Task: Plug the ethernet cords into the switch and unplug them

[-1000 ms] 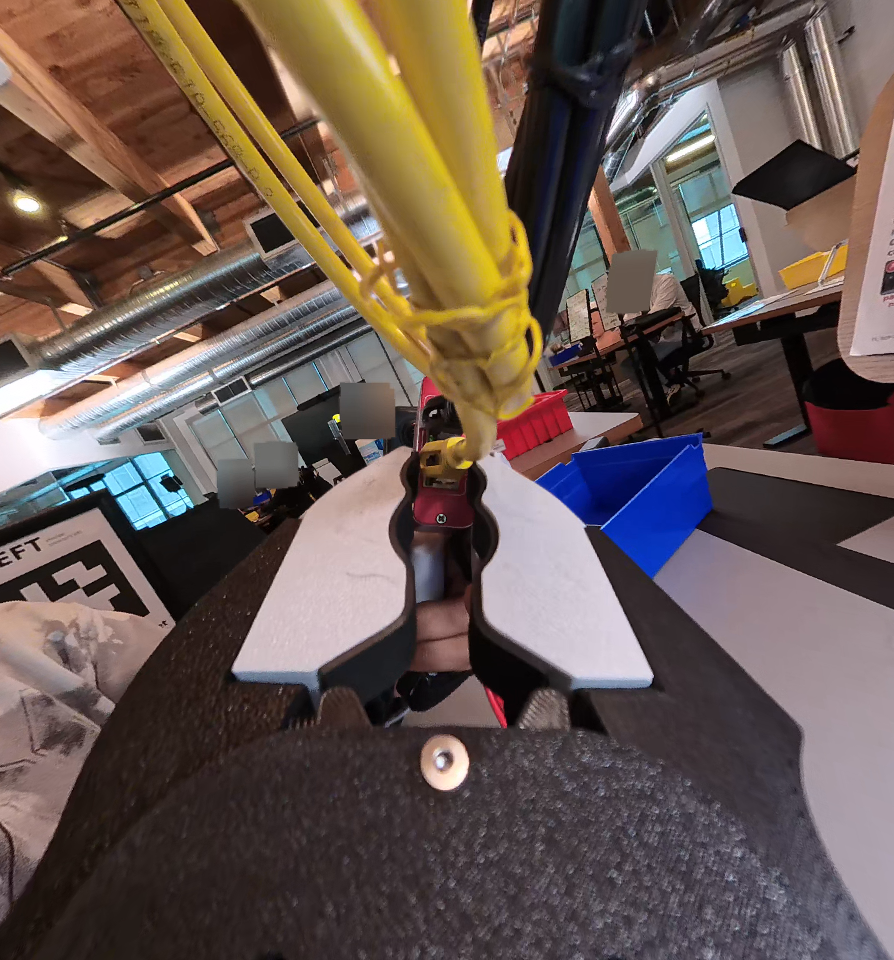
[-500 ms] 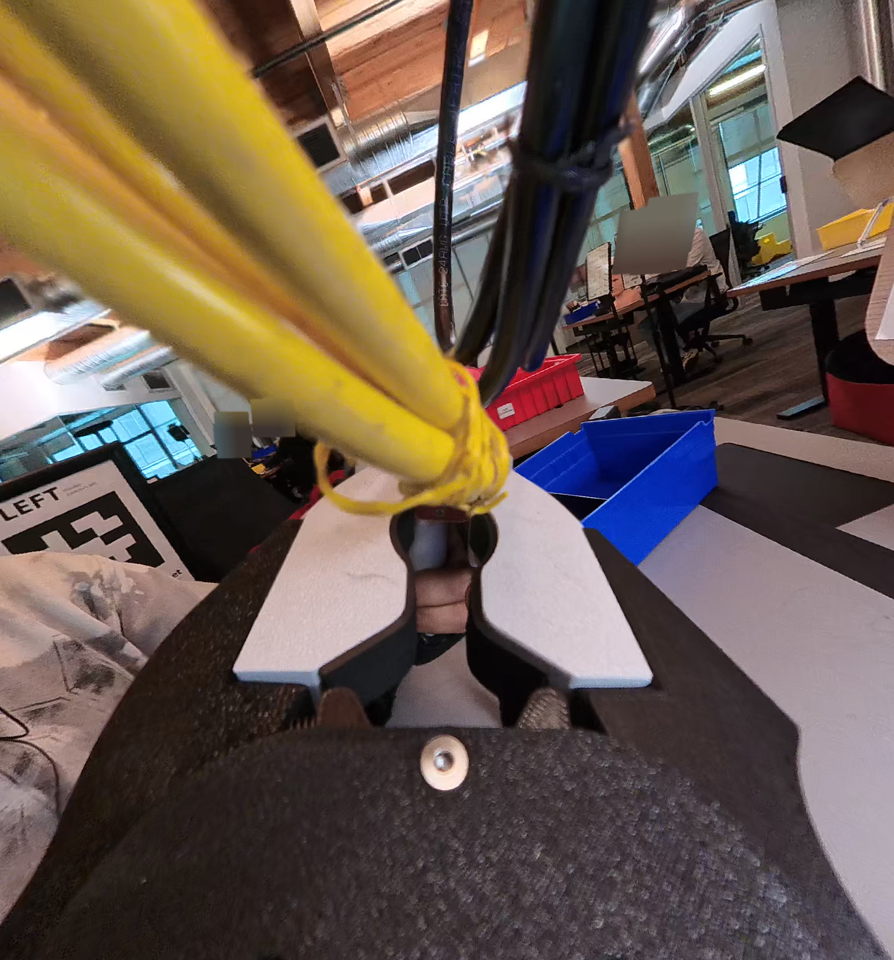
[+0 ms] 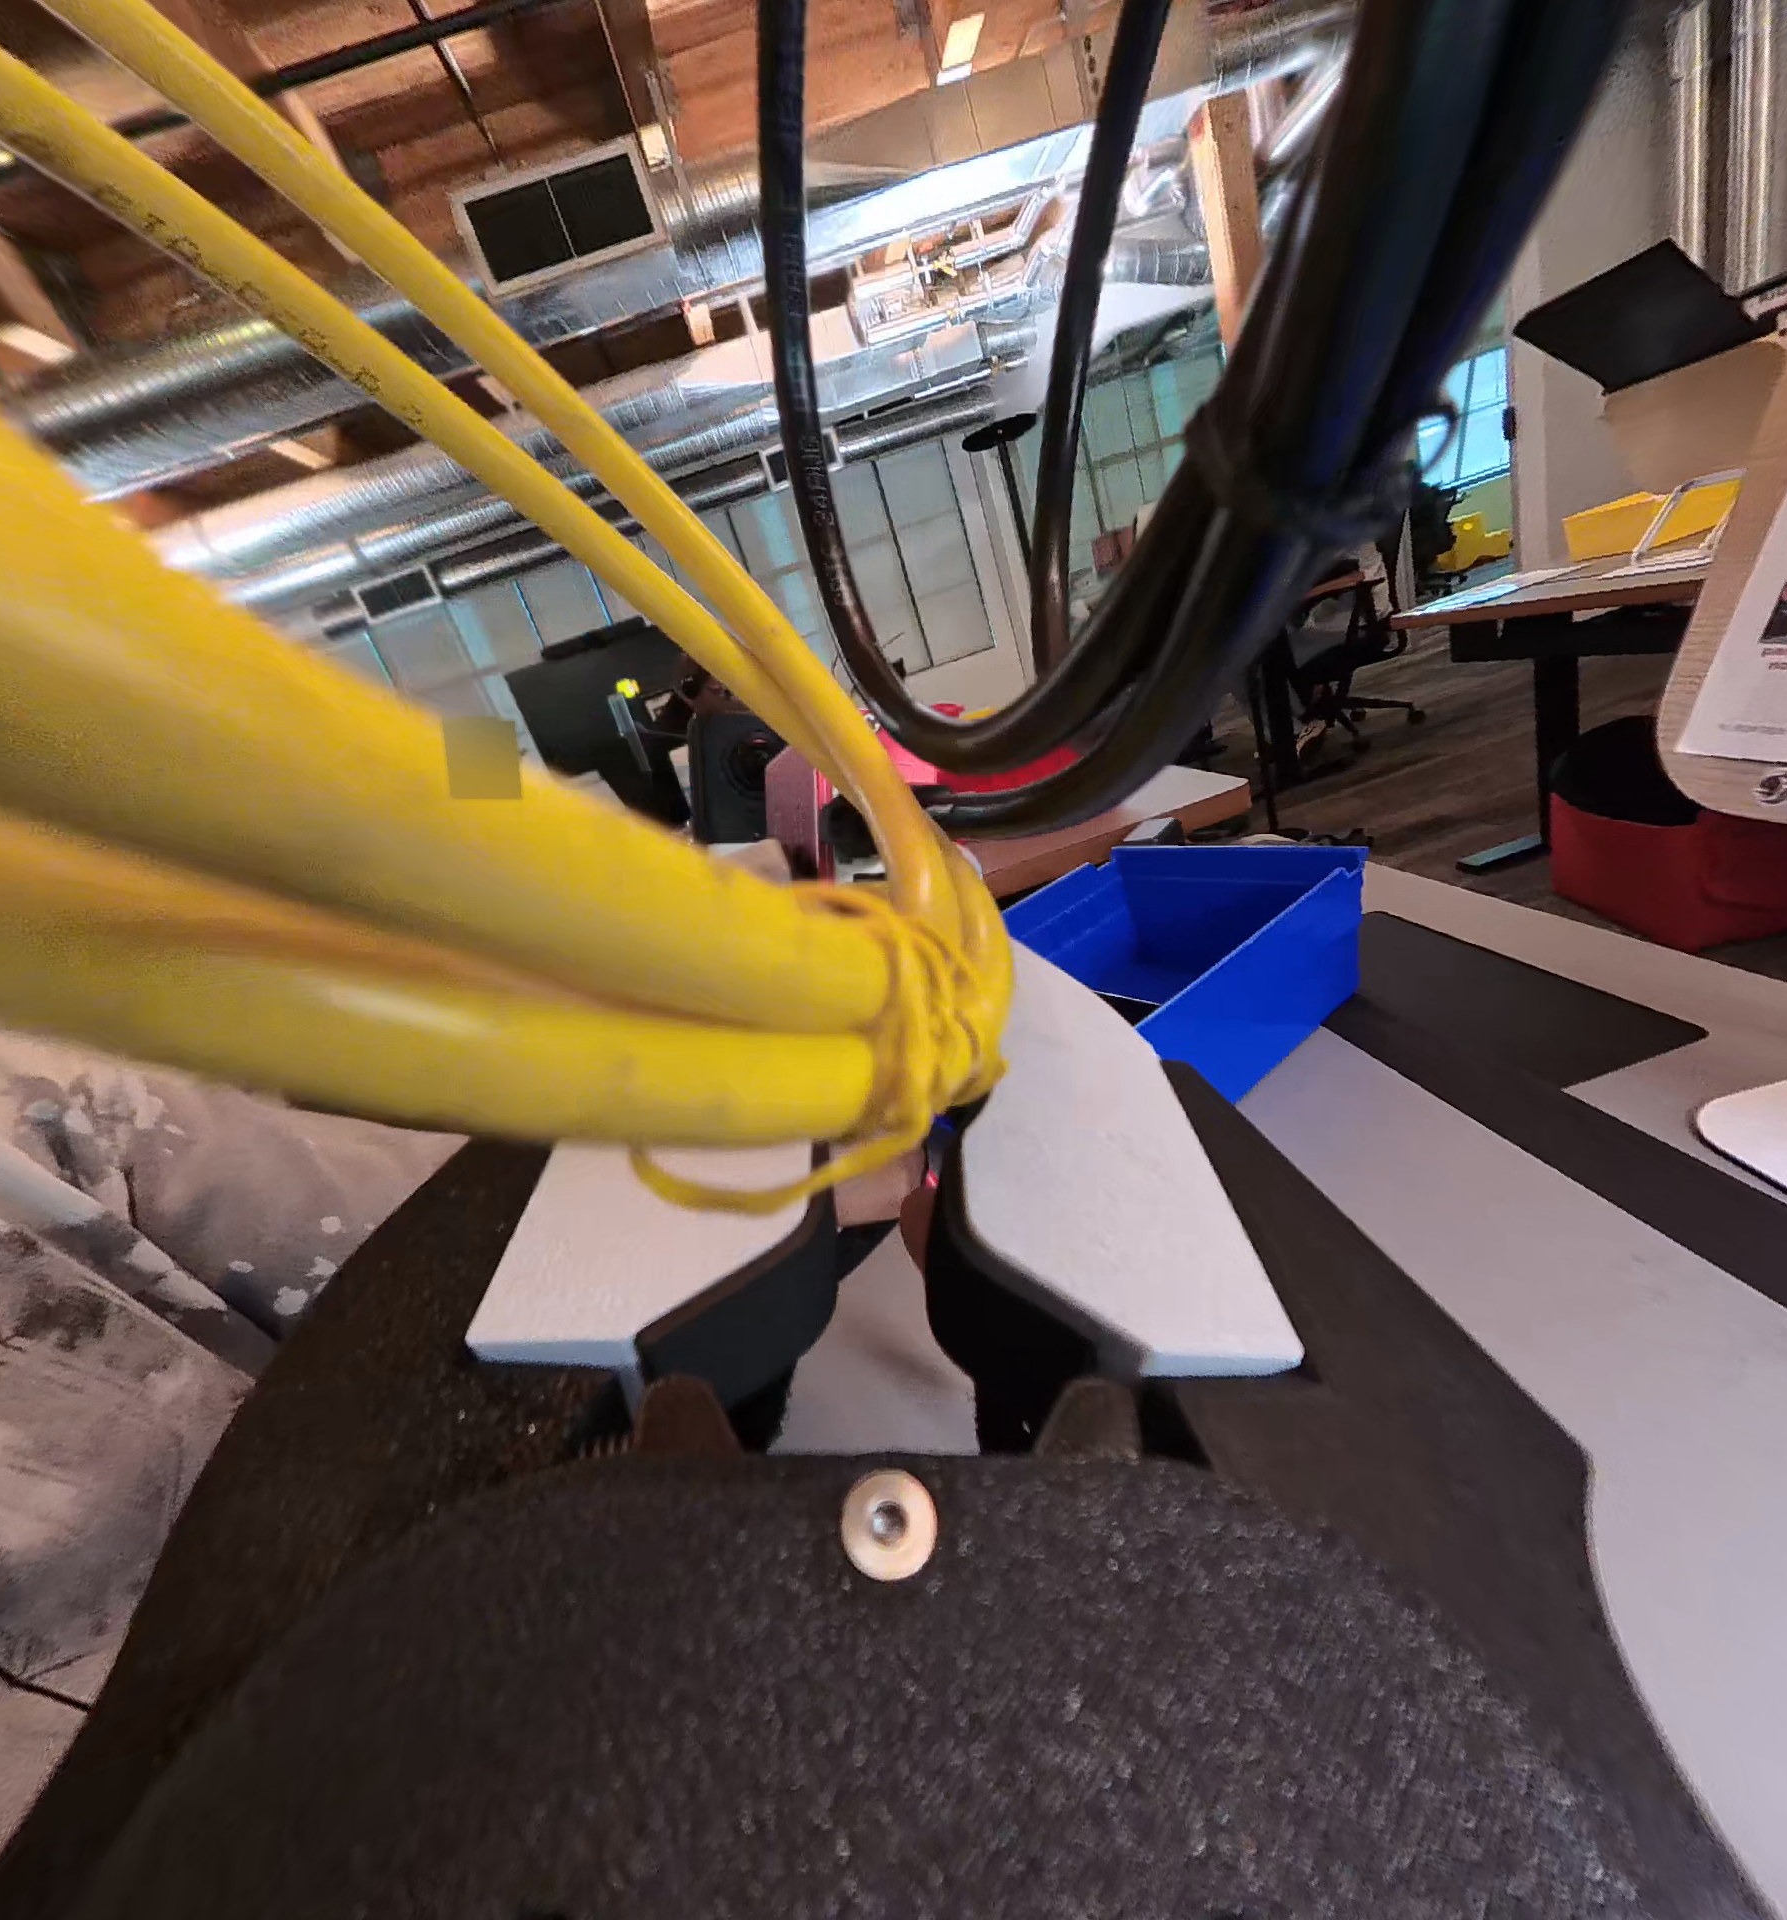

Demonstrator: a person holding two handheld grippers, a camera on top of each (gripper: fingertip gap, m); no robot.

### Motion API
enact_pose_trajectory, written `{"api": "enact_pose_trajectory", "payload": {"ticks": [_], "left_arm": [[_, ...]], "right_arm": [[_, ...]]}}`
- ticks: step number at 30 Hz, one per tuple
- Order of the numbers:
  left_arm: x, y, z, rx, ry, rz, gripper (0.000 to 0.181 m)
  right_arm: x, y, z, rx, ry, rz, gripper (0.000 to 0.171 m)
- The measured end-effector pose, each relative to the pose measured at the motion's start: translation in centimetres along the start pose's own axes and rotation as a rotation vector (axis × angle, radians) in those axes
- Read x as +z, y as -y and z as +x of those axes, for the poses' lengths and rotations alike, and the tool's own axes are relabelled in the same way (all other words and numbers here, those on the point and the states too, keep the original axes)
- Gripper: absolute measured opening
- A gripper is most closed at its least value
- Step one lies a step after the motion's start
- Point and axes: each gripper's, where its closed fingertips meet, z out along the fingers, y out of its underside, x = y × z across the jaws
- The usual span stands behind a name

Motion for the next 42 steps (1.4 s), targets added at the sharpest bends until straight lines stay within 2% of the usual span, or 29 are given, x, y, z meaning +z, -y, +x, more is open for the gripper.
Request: {"api": "enact_pose_trajectory", "payload": {"ticks": [6,12,14,16,17,20,24,29,33,39,42], "left_arm": [[-0.1,0.1,0.4,0.019,-0.029,-0.064,0.030],[-0.1,0.5,0.8,0.127,0.021,-0.082,0.030],[-0.2,0.6,0.4,0.105,0.043,-0.088,0.030],[-1.4,3.1,-0.1,0.050,0.042,0.026,0.030],[-2.4,4.8,-0.3,0.016,0.031,0.066,0.030],[-3.7,6.7,-0.7,0.087,0.065,0.031,0.030],[-4.1,6.7,-1.4,0.081,0.077,-0.033,0.030],[-5.1,7.0,-2.4,0.152,0.157,-0.131,0.029],[-5.5,7.5,-2.9,0.126,0.163,-0.129,0.030],[-5.6,7.5,-3.2,0.092,0.157,-0.130,0.030],[-5.6,7.5,-2.9,0.095,0.148,-0.135,0.030]], "right_arm": [[0.0,0.0,-0.3,-0.034,-0.036,-0.038,0.012],[0.1,0.3,-0.6,-0.067,-0.059,-0.040,0.016],[0.0,0.3,-0.2,-0.050,-0.065,-0.036,0.016],[-2.7,1.6,2.9,-0.070,-0.226,0.017,0.011],[-4.3,2.4,3.3,-0.041,-0.214,0.047,0.012],[-5.3,2.4,2.6,-0.120,-0.255,-0.034,0.012],[-6.5,2.0,4.5,-0.039,-0.329,-0.119,0.012],[-11.4,-1.1,8.9,0.066,-0.512,-0.383,0.013],[-17.7,-3.4,11.5,0.171,-0.668,-0.674,0.013],[-27.3,-6.4,13.0,0.441,-0.832,-1.082,0.013],[-30.7,-7.2,12.3,0.562,-0.831,-1.306,0.013]]}}
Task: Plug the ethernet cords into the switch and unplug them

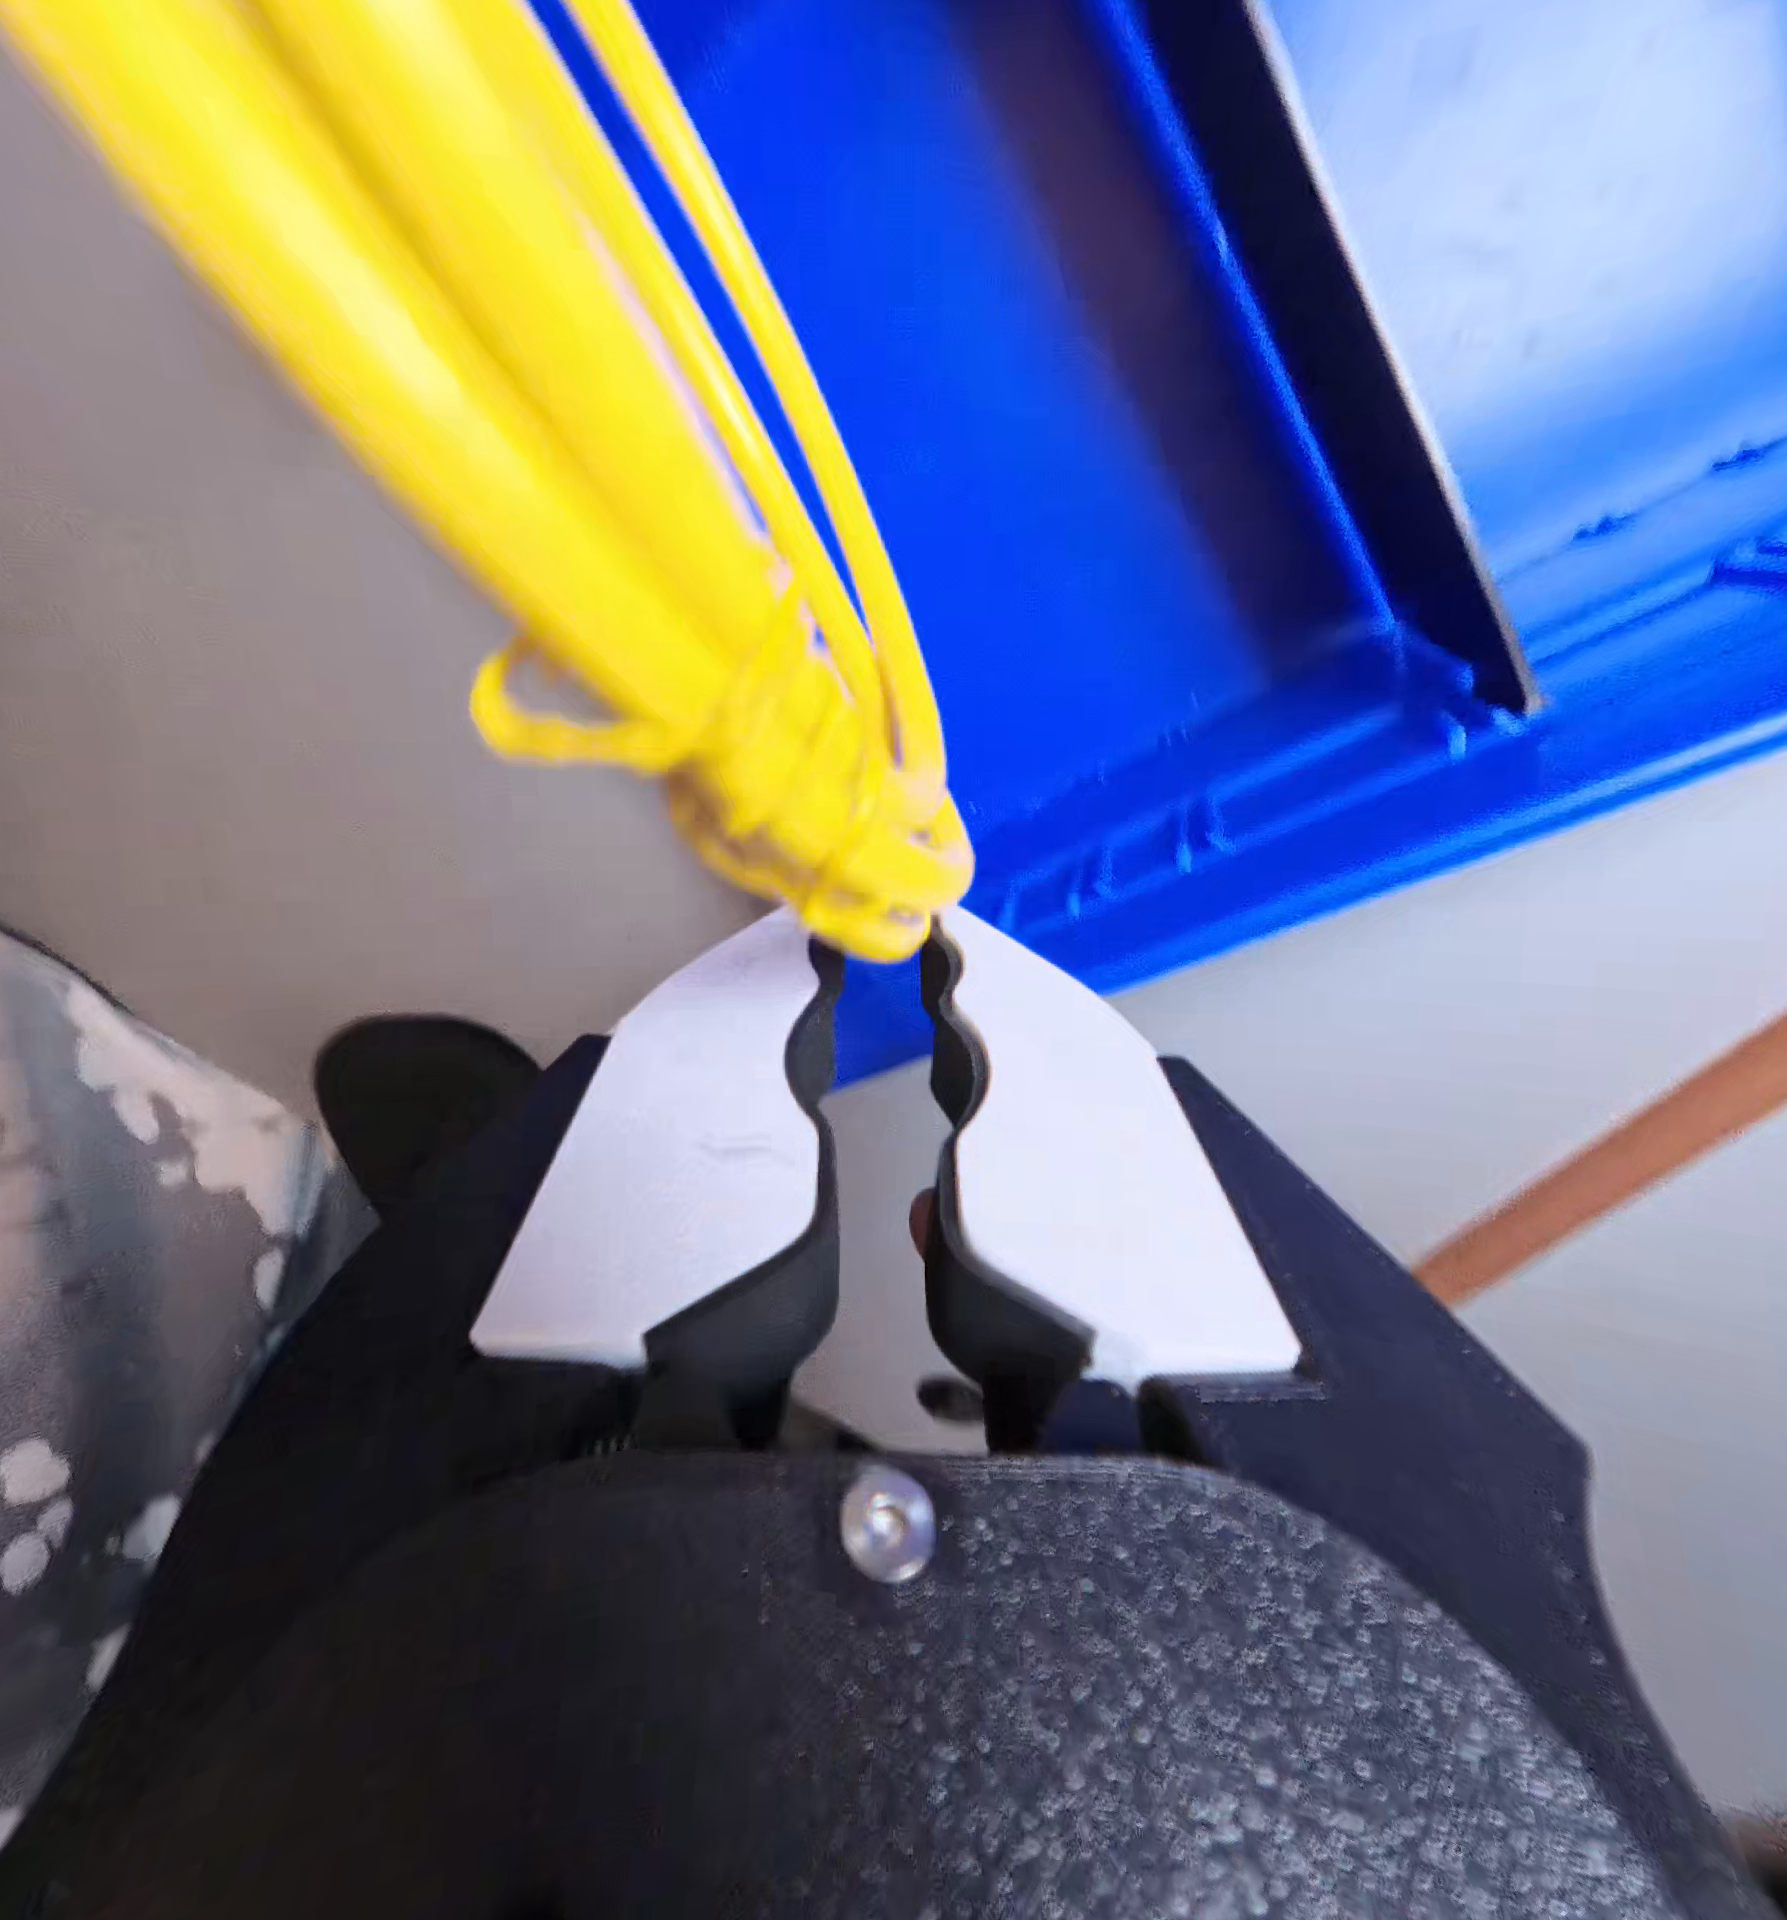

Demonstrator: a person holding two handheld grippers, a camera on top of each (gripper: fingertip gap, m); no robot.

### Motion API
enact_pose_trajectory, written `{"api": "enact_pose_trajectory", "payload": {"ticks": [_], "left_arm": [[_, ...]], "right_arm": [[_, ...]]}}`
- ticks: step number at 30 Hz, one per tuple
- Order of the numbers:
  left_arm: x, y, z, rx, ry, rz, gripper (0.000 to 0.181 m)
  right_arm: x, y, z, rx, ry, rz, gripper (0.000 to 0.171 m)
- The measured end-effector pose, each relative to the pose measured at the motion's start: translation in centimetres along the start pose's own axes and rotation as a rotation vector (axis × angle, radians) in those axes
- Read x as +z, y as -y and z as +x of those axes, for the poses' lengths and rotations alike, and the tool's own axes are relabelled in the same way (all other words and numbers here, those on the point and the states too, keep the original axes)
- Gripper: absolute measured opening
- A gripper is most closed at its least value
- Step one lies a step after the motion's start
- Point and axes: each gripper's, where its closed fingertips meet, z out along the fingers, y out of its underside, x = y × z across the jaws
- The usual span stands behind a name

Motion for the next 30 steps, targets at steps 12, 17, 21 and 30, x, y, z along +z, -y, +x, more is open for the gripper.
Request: {"api": "enact_pose_trajectory", "payload": {"ticks": [12,17,21,30], "left_arm": [[0.0,-0.5,-0.9,-0.037,-0.009,-0.007,0.030],[0.4,-1.1,-0.7,-0.071,-0.051,-0.005,0.030],[0.7,-1.0,0.2,-0.112,-0.128,0.032,0.029],[2.6,-3.2,2.8,-0.139,-0.258,0.006,0.030]], "right_arm": [[-7.0,9.0,1.6,-0.173,-0.410,0.242,0.039],[-10.7,15.2,-12.2,-0.427,-0.088,0.814,0.042],[-9.5,14.7,-24.8,-0.574,0.350,1.056,0.044],[-10.3,13.8,-35.1,-0.581,0.822,1.390,0.031]]}}
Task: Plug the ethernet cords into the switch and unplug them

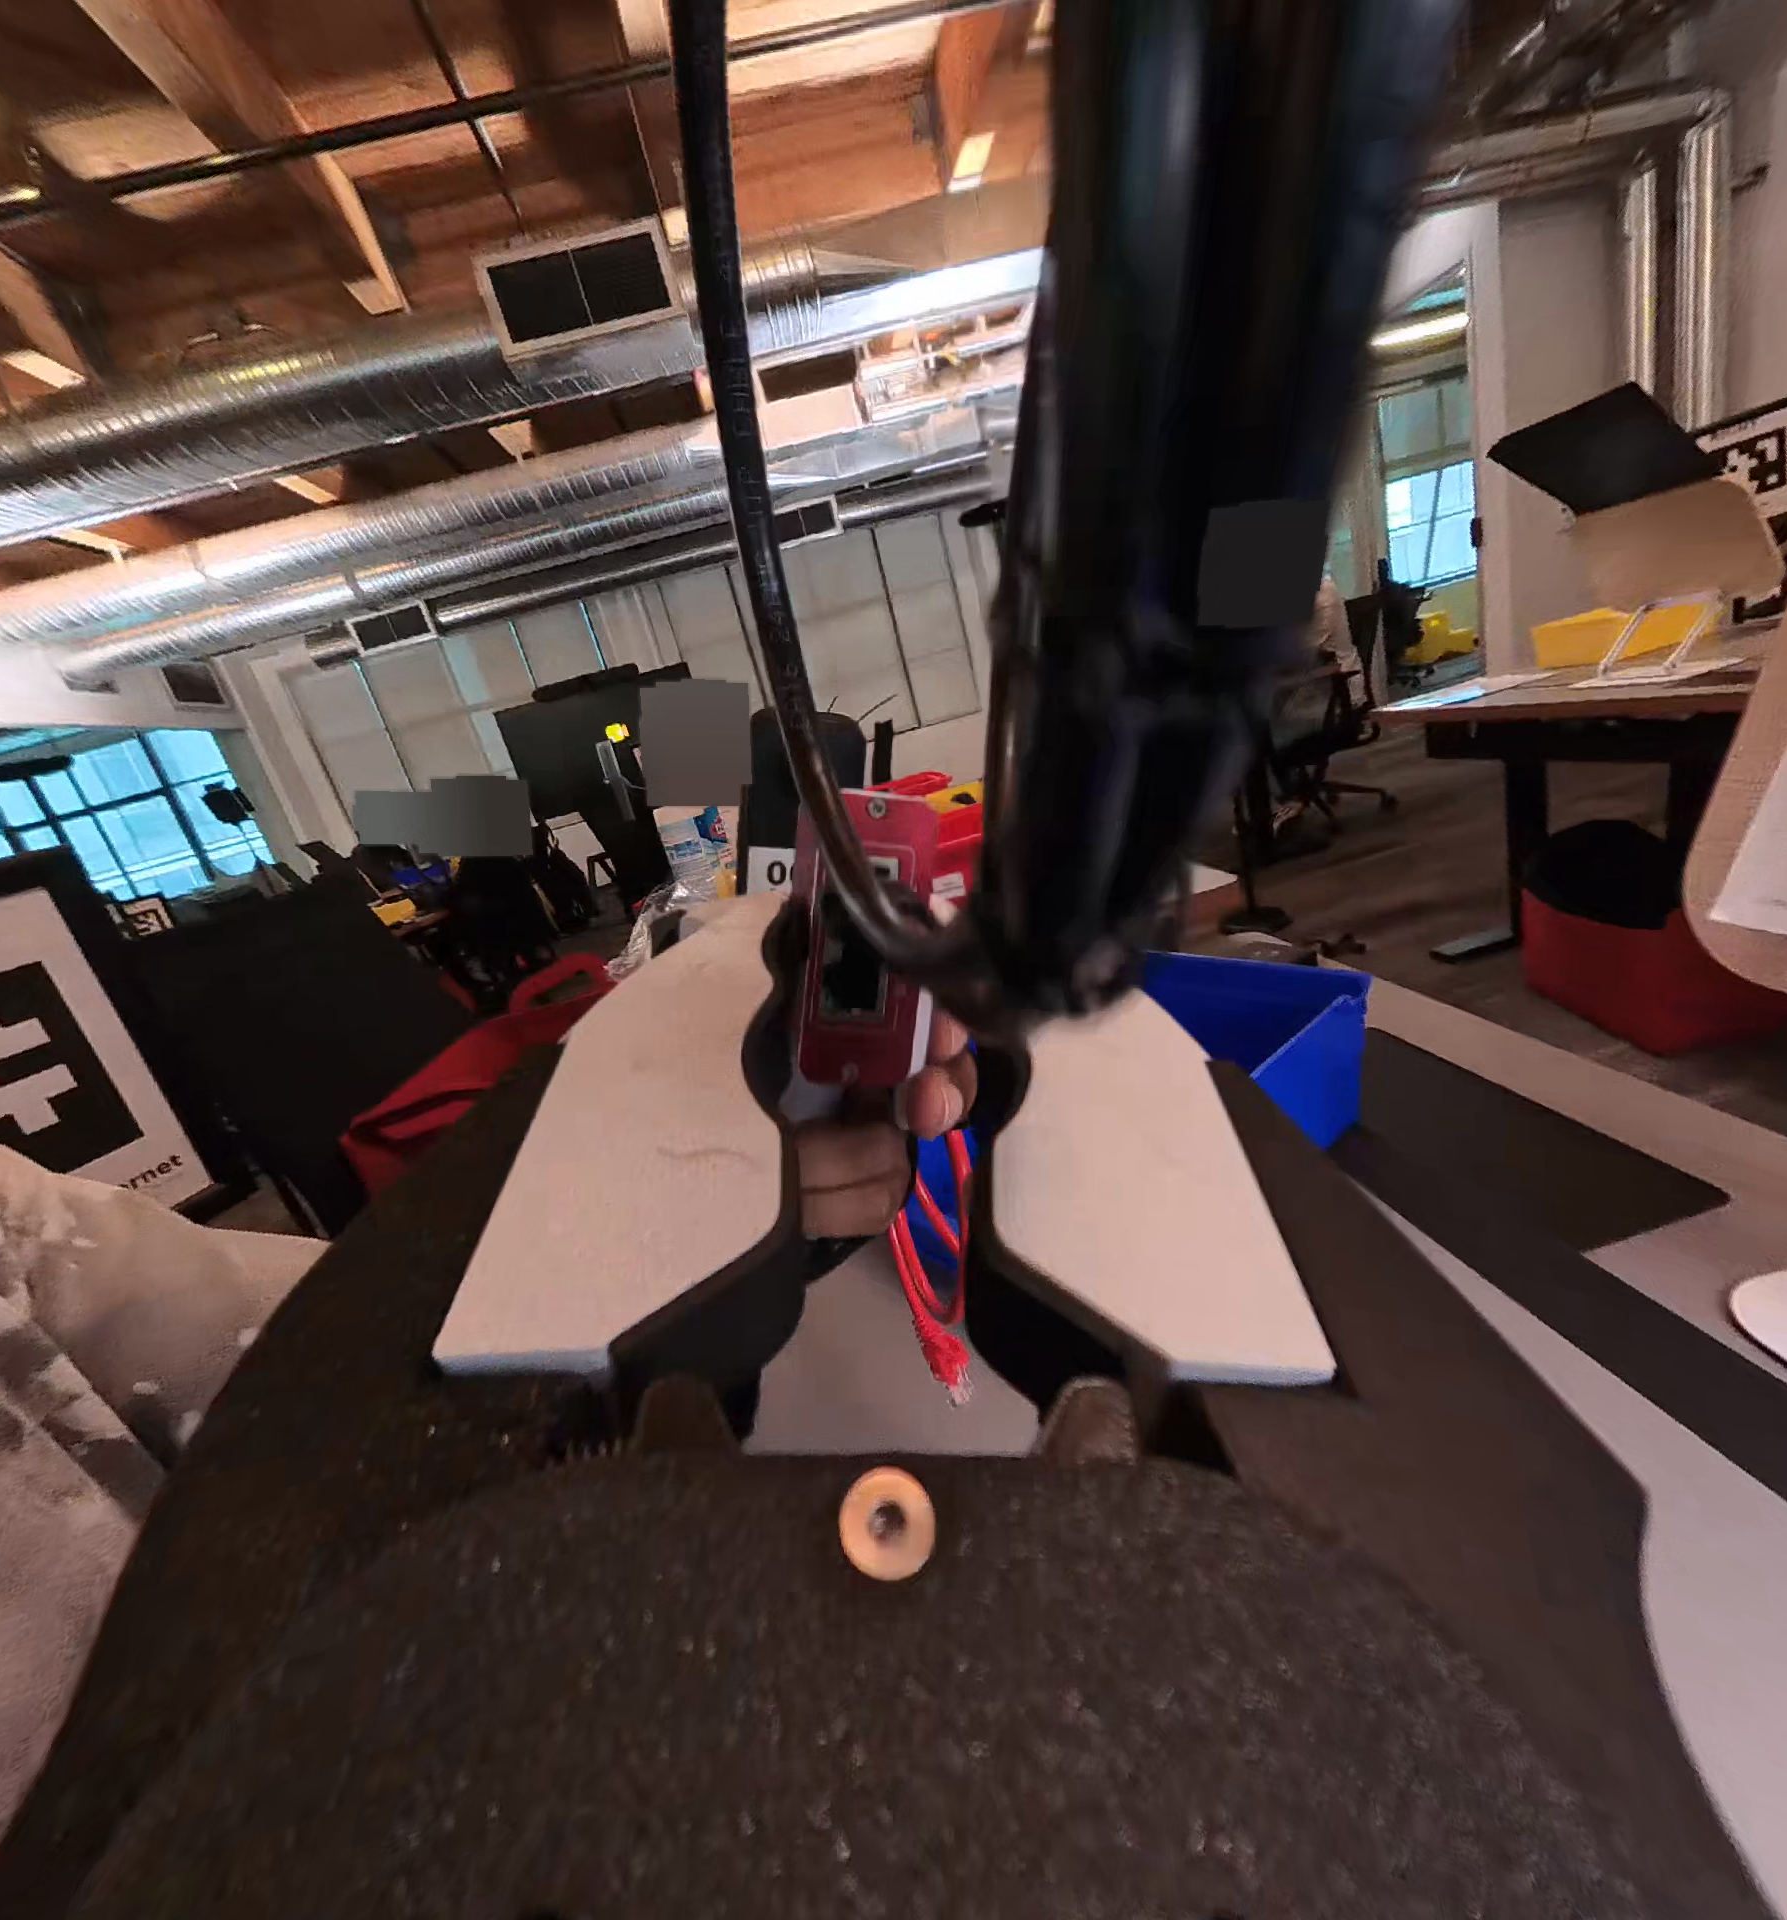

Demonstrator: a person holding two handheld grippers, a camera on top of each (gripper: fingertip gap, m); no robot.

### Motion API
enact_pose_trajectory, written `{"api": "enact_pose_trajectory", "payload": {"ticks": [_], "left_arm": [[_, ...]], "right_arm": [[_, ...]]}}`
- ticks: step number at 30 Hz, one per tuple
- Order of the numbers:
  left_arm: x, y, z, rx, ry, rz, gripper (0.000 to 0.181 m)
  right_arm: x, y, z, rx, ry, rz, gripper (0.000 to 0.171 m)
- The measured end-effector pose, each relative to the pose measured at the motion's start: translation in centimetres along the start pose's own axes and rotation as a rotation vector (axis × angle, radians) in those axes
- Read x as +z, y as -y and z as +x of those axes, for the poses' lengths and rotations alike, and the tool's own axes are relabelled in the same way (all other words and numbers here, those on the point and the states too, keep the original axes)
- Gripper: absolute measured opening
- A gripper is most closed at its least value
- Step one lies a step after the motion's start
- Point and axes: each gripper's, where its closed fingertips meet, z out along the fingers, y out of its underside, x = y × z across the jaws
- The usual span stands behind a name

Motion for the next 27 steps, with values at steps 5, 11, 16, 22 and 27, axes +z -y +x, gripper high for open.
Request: {"api": "enact_pose_trajectory", "payload": {"ticks": [5,11,16,22,27], "left_arm": [[0.9,-1.3,0.1,-0.002,-0.018,-0.031,0.030],[1.4,-2.6,0.0,-0.002,-0.026,-0.083,0.030],[1.6,-2.7,0.3,-0.003,-0.030,-0.084,0.030],[1.8,-2.8,0.5,0.003,-0.035,-0.086,0.030],[1.8,-2.8,0.6,0.021,-0.031,-0.092,0.030]], "right_arm": [[-1.1,-0.2,-0.1,-0.002,0.020,0.012,0.020],[-2.3,-1.1,-0.2,-0.001,0.064,-0.057,0.018],[-2.6,-1.1,-0.5,-0.056,0.059,-0.075,0.017],[-2.9,-1.0,-0.7,-0.086,0.050,-0.079,0.017],[-2.9,-1.0,-0.8,-0.081,0.054,-0.080,0.017]]}}
